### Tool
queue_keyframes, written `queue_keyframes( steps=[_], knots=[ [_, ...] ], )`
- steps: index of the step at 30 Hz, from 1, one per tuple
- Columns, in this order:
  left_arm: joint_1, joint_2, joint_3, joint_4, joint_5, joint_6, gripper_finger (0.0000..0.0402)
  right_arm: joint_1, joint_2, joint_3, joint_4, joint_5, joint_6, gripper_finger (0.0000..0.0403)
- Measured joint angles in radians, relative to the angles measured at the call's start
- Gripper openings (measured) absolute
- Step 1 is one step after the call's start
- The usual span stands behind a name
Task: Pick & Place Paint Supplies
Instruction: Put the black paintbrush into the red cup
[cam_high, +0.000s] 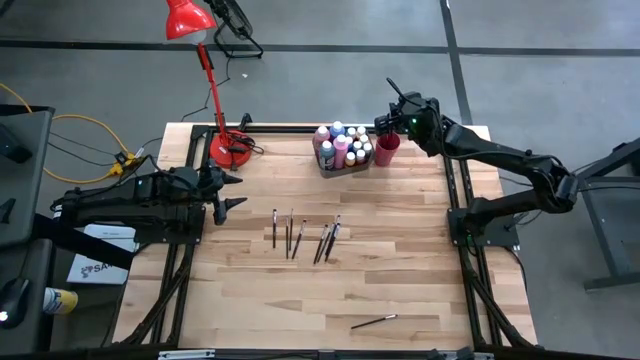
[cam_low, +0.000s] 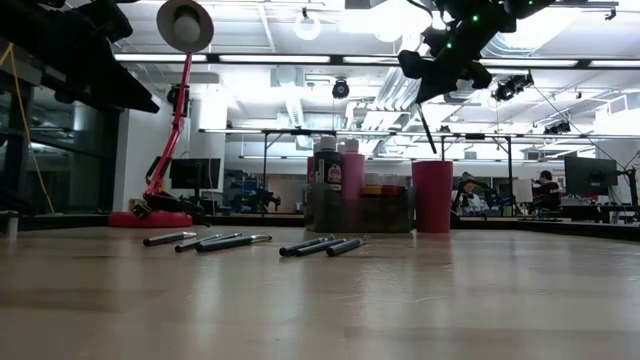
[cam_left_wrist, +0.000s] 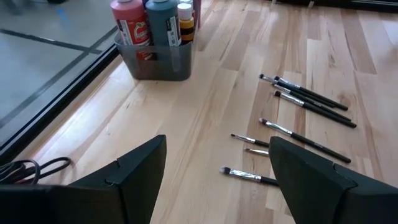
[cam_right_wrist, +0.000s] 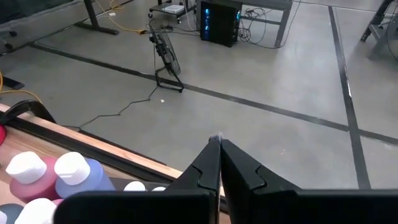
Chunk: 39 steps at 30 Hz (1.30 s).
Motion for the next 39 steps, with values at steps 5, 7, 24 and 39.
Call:
queue_keyframes(
  steps=[5,7,24,39],
  knots=[
    [0.000,0.000,0.000,0.000,0.000,0.003,0.0277,0.000,0.000,0.000,-0.012,0.000,0.004,0.0003],
    [0.000,0.000,0.000,0.000,0.000,0.004,0.0277,0.000,0.000,0.000,-0.023,0.000,0.020,0.0003],
    [0.000,0.000,0.000,-0.061,-0.004,0.004,0.0277,0.003,0.001,-0.183,0.105,0.022,0.189,0.0004],
    [0.000,0.000,0.000,-0.076,-0.003,0.182,0.0277,0.003,-0.032,-0.184,0.050,-0.121,0.373,0.0142]
  ],
)
